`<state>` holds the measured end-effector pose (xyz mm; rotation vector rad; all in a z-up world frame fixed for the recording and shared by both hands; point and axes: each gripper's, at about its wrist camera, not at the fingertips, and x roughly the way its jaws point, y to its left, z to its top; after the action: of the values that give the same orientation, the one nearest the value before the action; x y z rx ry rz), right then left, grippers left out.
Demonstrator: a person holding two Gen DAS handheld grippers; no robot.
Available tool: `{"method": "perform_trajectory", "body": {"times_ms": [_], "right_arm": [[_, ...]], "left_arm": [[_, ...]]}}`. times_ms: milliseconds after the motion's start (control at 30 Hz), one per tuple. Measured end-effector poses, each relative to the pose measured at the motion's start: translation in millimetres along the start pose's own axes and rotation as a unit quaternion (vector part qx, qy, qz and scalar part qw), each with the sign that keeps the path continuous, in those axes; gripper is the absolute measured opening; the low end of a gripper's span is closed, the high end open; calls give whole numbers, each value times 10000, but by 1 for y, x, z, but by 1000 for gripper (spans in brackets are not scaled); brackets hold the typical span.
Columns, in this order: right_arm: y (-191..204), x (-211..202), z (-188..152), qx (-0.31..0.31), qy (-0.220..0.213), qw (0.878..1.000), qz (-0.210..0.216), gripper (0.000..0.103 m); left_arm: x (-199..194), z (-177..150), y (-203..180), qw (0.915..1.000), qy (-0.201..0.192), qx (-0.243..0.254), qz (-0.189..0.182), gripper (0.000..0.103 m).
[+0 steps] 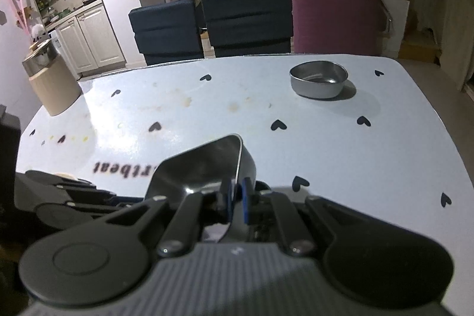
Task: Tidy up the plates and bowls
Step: 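Lift the second steel tray with both grippers and carry it to the first tray, then lower the second steel tray onto the first tray with both grippers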
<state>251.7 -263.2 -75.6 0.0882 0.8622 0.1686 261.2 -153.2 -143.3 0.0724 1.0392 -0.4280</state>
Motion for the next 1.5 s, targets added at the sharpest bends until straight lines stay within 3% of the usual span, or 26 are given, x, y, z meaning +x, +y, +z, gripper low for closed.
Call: {"method": "perform_trajectory", "body": {"times_ms": [600,833,1500], "right_arm": [[-11,26,-4,-134,471,9982,-355,5],[-15,36,-8,-186,706,9961,-502,4],[-31,60,-18,-110,1189,9921,-374,11]], "left_arm": [[12,-3,-3,9998,114,108,-157,11],[13,-4,-2,9996,164,104,-189,17],[14,-4,0,9994,203,177,-225,20]]}}
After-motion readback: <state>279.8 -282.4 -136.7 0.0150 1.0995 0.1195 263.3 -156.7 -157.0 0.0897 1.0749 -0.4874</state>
